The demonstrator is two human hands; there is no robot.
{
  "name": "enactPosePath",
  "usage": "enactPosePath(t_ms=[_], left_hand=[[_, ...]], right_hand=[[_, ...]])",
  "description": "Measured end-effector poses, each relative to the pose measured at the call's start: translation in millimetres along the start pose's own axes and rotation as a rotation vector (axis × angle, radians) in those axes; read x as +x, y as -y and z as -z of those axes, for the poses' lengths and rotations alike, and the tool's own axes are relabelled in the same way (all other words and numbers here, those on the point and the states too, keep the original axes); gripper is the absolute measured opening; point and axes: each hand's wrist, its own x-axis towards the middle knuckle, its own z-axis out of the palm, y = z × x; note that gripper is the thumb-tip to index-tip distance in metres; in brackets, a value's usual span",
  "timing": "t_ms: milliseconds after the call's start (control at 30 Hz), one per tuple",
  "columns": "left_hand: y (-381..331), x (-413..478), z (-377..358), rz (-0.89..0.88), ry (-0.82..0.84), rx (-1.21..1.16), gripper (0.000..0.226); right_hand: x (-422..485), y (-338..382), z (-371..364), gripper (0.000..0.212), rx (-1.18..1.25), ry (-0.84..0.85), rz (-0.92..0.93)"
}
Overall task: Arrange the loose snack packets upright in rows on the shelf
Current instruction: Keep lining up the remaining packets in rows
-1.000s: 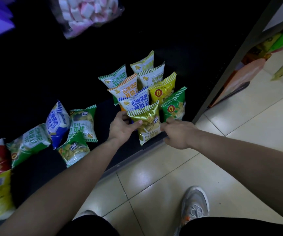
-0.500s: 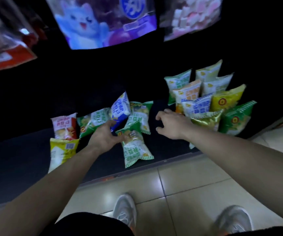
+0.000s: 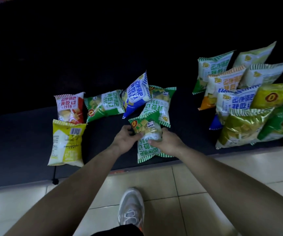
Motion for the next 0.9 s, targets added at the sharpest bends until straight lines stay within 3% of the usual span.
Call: enactPosePath(t_ms=[100,233,333,467,533,600,767,900], left_hand=[[-2,-5,-2,-0.011,-0.005,-0.053,0.075],[-2,-21,11,-0.035,0.034,-0.157,0.088],[-10,-37,16,-0.053,0.123,-0.344,0.073],[-27,-50,25,-0.076,0.093,-0.426,0.056],[-37,-57,30,-0.066,0.068,-0.420,0.039],[-46,-62,34,-0.070,0.034,-0.409,0.033],[-75,-70,38,-0.126,0.011,-0.366,0.051],[-120,-69,22,-0.321,-0.073,-0.242,0.060]], right_hand=[[-3,-1,-2,0.057,0.066,-0.052,0.021],[-15,-4,8,0.054,0.190,-0.031,0.078],[-23,-6,16,0.056,0.270,0.071,0.114],[-32,-6,38,0.069,0.331,0.168,0.089],[-40,-3,61,0.076,0.226,0.144,0.059],[-47,-5,84,0.066,0.130,0.122,0.035],[-67,-2,131,0.062,-0.156,0.078,0.092],[-89,2,184,0.052,-0.452,-0.173,0.214]])
